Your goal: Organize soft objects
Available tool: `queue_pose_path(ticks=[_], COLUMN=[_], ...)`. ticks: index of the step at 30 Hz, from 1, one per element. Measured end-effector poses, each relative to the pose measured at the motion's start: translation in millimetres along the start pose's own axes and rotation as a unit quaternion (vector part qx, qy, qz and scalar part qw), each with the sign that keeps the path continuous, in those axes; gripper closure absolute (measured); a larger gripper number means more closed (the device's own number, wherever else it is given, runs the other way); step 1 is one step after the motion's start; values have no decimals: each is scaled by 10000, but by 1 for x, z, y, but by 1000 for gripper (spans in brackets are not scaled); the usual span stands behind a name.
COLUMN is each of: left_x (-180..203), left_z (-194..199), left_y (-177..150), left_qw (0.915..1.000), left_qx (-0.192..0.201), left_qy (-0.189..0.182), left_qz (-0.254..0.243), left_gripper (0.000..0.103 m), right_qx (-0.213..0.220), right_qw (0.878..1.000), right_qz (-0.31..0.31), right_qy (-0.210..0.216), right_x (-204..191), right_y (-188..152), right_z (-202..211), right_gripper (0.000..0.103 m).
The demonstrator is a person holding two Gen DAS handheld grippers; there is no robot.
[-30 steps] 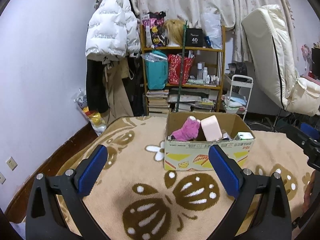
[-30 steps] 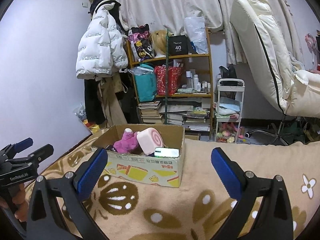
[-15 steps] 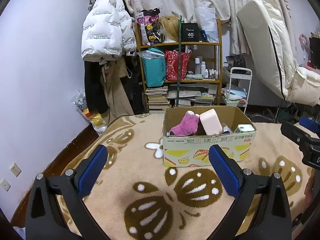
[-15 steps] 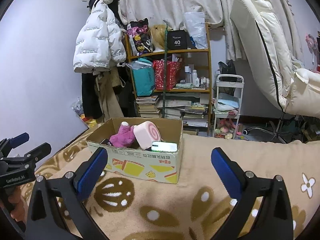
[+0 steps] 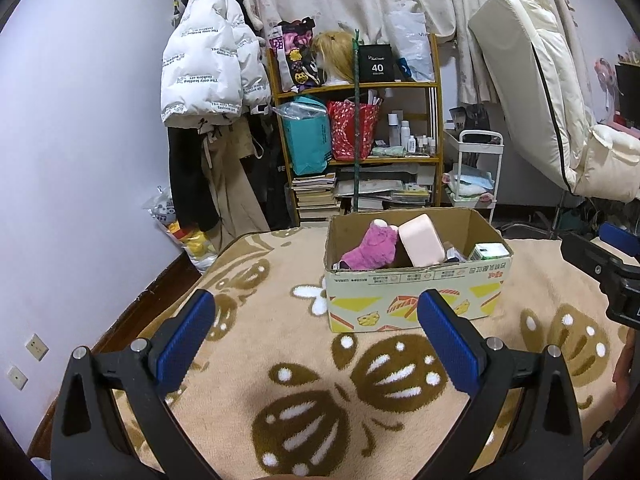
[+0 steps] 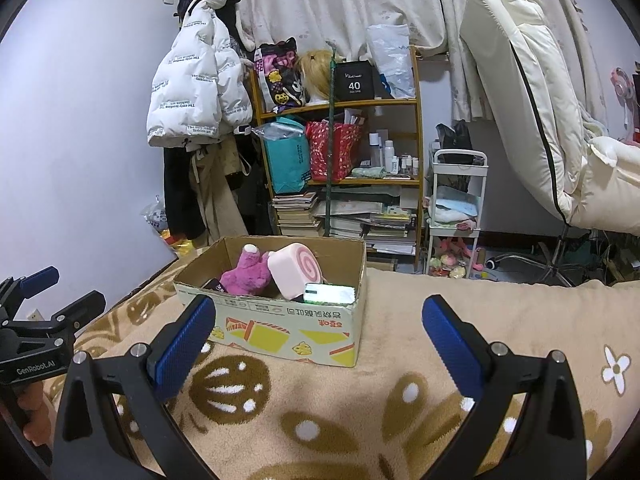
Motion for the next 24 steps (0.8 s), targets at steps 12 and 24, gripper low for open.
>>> queue_pose_path(ticks=[12, 24], left_x=[-1, 1], left_z=[1, -1], left_y=[0, 0], left_qw=[10000, 10000], left_qx=[-9, -42], left_qy=[-2, -10], left_qz=[7, 1], left_gripper=[3, 3], right_qx=[0, 15], right_qw=[10000, 10000], right_qz=[3, -4], right_qy=[5, -3], right_x=[1, 2], right_y=[0, 1], right_z=[0, 0], right_gripper=[0, 0])
Point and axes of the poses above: each gripper's, at about its wrist camera, not at the fingertips, and z roughly against the way its jaws point, x to its right, y to its top, the point moved 5 cm from there along -z, roughly the way its jaws point, and after that the axes turned 8 degrees about -z, right-handed, at the moved point
